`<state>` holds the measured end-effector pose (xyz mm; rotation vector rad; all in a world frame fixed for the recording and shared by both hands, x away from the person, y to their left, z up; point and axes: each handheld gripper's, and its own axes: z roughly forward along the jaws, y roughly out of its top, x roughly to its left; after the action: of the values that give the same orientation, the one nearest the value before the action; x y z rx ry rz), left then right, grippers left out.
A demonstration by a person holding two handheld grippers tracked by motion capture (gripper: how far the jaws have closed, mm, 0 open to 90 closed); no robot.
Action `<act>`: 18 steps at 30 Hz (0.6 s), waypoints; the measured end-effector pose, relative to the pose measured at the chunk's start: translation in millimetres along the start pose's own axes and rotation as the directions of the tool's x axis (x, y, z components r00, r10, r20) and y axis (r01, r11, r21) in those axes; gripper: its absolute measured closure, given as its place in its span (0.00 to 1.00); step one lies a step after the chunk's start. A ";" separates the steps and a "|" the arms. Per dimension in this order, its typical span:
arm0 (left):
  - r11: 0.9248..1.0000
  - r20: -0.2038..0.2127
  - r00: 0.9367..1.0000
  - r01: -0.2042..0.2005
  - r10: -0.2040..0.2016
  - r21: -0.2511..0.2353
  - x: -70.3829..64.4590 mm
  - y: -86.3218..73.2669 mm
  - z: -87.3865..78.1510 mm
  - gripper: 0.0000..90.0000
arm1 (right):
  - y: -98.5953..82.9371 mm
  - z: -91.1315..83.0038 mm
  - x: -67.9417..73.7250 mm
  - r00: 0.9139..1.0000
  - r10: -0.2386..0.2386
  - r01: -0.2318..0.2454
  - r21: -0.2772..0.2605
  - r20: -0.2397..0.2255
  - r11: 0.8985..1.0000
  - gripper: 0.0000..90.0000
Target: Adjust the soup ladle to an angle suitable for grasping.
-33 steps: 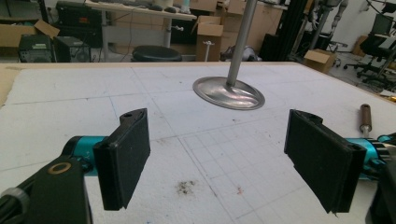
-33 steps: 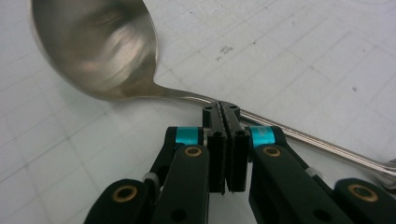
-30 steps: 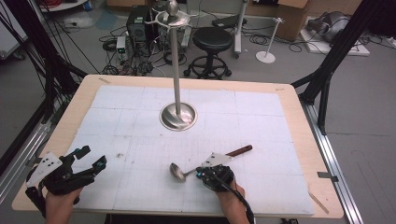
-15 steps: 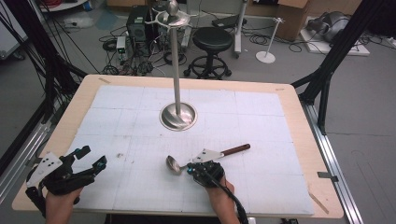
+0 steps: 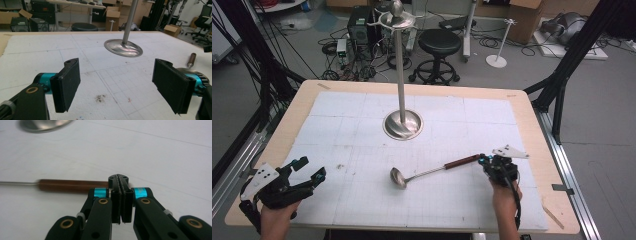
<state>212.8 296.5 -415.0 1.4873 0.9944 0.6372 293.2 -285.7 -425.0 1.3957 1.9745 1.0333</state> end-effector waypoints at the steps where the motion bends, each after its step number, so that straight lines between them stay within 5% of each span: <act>1: 1.000 0.001 1.000 -0.002 0.002 0.001 0.0 0.1 0.4 0.25 | 0.3 1.4 -6.3 1.000 0.007 -0.007 0.001 0.015 1.000 1.00; 7: 1.000 0.002 1.000 -0.005 0.005 0.002 -0.4 0.0 0.4 0.25 | -0.6 18.9 -20.0 0.999 -0.020 0.017 0.050 0.050 0.999 1.00; 18: 1.000 -0.004 1.000 0.012 -0.012 -0.008 4.0 0.2 -2.3 0.25 | -0.6 39.7 -10.2 0.998 -0.061 0.061 0.080 0.004 0.995 1.00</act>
<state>212.8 301.1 -415.0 1.4725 1.0028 0.6350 326.4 -283.8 -448.8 1.3696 2.0606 0.9305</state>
